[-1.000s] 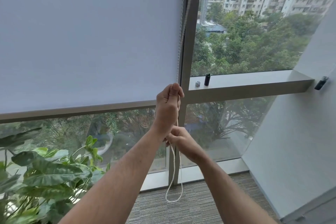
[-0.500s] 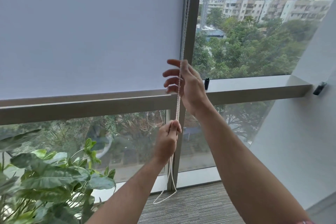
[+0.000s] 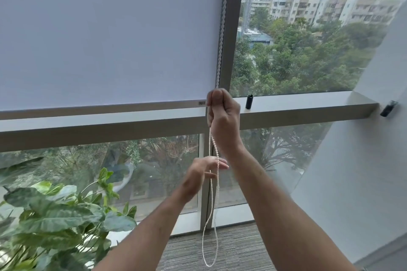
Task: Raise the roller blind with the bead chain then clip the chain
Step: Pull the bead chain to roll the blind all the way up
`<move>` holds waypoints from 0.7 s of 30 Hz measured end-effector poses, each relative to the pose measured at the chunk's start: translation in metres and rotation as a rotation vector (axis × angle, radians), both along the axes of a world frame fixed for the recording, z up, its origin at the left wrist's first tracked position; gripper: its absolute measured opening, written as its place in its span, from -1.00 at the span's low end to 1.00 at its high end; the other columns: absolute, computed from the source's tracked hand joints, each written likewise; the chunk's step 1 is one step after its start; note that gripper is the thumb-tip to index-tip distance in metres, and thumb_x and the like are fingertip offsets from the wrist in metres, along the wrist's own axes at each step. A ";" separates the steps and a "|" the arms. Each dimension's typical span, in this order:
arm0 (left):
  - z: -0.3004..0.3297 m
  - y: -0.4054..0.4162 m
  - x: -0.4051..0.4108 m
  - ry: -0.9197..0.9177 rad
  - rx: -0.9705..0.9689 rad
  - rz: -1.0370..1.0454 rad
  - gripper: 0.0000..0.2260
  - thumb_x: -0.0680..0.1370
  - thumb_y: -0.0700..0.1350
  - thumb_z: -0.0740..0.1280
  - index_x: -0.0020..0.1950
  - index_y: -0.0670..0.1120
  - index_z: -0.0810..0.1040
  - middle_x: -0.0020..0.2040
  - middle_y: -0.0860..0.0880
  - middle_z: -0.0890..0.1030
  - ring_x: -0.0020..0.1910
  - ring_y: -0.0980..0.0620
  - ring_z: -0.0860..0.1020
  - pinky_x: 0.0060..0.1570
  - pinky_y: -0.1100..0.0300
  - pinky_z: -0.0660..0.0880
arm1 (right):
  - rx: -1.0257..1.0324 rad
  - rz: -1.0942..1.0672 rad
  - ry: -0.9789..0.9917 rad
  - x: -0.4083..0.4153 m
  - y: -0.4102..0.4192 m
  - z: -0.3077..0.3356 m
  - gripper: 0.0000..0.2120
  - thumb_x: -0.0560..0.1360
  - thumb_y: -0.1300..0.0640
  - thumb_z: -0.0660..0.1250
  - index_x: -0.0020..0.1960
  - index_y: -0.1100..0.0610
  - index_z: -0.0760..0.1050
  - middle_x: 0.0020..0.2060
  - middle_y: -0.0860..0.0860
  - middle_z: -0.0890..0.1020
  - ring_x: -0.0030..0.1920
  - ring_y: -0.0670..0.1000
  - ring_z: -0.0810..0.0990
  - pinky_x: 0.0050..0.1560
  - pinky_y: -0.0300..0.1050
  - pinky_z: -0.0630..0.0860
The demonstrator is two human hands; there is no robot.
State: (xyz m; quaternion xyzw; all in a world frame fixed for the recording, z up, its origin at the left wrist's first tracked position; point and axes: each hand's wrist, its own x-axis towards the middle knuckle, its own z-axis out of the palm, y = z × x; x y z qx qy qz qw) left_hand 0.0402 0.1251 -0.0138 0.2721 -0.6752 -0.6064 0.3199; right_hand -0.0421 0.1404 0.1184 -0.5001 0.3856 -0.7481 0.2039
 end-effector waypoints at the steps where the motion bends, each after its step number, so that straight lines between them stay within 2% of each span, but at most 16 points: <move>1: 0.008 -0.008 0.000 -0.005 0.050 0.015 -0.54 0.53 0.03 0.03 0.08 -0.17 0.64 0.08 -0.15 0.68 0.08 -0.07 0.63 0.08 -0.11 0.58 | 0.015 -0.011 0.019 0.001 0.001 -0.008 -0.67 0.65 0.12 0.13 -0.28 0.04 0.42 -0.51 -0.16 0.34 -0.51 -0.12 0.23 -0.52 -0.22 0.19; 3: 0.030 -0.021 0.003 0.041 0.103 0.086 -0.51 0.51 0.04 0.04 0.12 -0.24 0.59 0.14 -0.24 0.64 0.12 -0.17 0.60 0.04 -0.13 0.59 | 0.061 -0.036 0.056 0.002 0.002 -0.026 -0.67 0.66 0.12 0.13 -0.28 0.04 0.42 -0.50 -0.18 0.38 -0.50 -0.14 0.27 -0.49 -0.28 0.24; 5: 0.061 -0.029 0.003 0.120 0.048 0.141 -0.56 0.60 0.06 0.05 0.07 -0.18 0.62 0.07 -0.21 0.68 0.05 -0.18 0.64 -0.08 0.00 0.58 | 0.094 -0.052 0.069 0.002 0.004 -0.043 -0.68 0.65 0.12 0.14 -0.27 0.05 0.43 -0.47 -0.17 0.43 -0.46 -0.16 0.33 -0.45 -0.31 0.29; 7: 0.094 -0.030 0.001 0.209 0.000 0.170 -0.56 0.62 0.13 0.08 0.10 -0.13 0.64 0.02 -0.15 0.70 0.02 -0.13 0.66 -0.03 -0.01 0.57 | 0.099 -0.035 0.051 0.001 0.004 -0.053 -0.68 0.64 0.09 0.14 -0.26 0.03 0.45 -0.45 -0.20 0.45 -0.45 -0.21 0.34 -0.44 -0.34 0.30; 10: 0.141 -0.025 -0.009 0.379 -0.027 0.101 -0.51 0.60 0.18 0.08 0.17 -0.17 0.59 -0.08 -0.11 0.66 -0.07 -0.09 0.63 -0.02 -0.01 0.54 | 0.132 -0.046 0.043 -0.001 0.003 -0.059 -0.67 0.62 0.01 0.15 -0.31 -0.08 0.44 -0.47 -0.21 0.39 -0.47 -0.14 0.26 -0.45 -0.20 0.24; 13: 0.177 -0.017 -0.020 0.506 -0.055 0.011 -0.55 0.65 0.13 0.05 0.17 -0.17 0.56 -0.25 -0.05 0.60 -0.28 -0.02 0.58 -0.29 0.14 0.49 | 0.168 -0.056 0.040 0.000 0.003 -0.068 -0.66 0.63 -0.01 0.14 -0.32 -0.07 0.38 -0.50 -0.19 0.32 -0.47 -0.09 0.21 -0.45 -0.11 0.17; 15: 0.184 -0.012 -0.028 0.530 -0.083 0.028 -0.59 0.67 0.08 0.07 0.01 -0.15 0.59 -0.45 0.05 0.44 -0.50 0.10 0.39 -0.48 0.25 0.29 | 0.180 -0.071 0.051 0.002 0.006 -0.073 -0.65 0.64 0.04 0.14 -0.33 -0.09 0.36 -0.51 -0.19 0.30 -0.48 -0.10 0.20 -0.46 -0.13 0.16; 17: 0.178 -0.007 -0.033 0.565 -0.100 0.097 -0.61 0.69 0.02 0.08 -0.21 -0.11 0.53 -0.54 0.13 0.30 -0.59 0.17 0.21 -0.58 0.30 0.16 | 0.193 -0.067 0.053 0.003 0.010 -0.078 -0.63 0.63 0.13 0.14 -0.35 -0.09 0.34 -0.51 -0.19 0.31 -0.48 -0.12 0.20 -0.47 -0.15 0.17; 19: 0.166 -0.002 -0.036 0.605 -0.131 0.150 -0.61 0.68 0.02 0.10 -0.31 -0.04 0.46 -0.57 0.16 0.29 -0.62 0.19 0.18 -0.61 0.32 0.14 | 0.210 -0.028 0.044 0.003 0.015 -0.084 -0.63 0.61 0.20 0.13 -0.34 -0.04 0.31 -0.51 -0.18 0.31 -0.49 -0.13 0.19 -0.48 -0.19 0.16; 21: 0.153 0.000 -0.036 0.614 -0.152 0.178 -0.61 0.66 0.04 0.13 -0.35 0.02 0.45 -0.57 0.15 0.29 -0.62 0.18 0.17 -0.61 0.32 0.12 | 0.245 0.066 0.013 0.000 0.021 -0.091 -0.66 0.63 0.18 0.13 -0.32 0.01 0.31 -0.51 -0.12 0.31 -0.50 -0.11 0.18 -0.50 -0.17 0.15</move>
